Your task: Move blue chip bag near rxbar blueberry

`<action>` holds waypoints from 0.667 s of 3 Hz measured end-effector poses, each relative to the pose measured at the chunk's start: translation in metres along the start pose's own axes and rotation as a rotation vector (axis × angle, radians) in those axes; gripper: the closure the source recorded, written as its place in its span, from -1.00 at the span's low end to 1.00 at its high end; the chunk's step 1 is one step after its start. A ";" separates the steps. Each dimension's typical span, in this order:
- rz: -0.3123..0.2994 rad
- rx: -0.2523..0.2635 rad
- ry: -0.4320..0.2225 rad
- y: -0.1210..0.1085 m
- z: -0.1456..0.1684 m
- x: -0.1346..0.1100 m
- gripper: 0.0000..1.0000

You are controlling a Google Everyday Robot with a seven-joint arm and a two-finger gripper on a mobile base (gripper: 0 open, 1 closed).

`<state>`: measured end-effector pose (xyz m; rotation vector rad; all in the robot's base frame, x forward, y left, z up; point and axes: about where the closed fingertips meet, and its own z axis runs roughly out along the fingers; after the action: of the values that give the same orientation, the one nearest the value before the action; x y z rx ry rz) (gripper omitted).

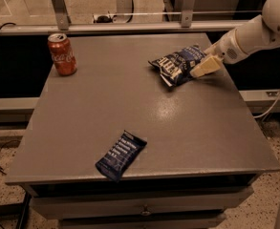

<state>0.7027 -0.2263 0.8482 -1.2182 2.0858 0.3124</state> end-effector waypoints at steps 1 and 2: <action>-0.037 -0.018 -0.024 0.013 -0.008 -0.016 0.26; -0.073 -0.042 -0.056 0.030 -0.018 -0.033 0.72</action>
Offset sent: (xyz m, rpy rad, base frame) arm -0.0425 0.0442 0.0585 0.0501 -0.0742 0.1422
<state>0.6805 -0.1974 0.8793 -1.2928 1.9907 0.3547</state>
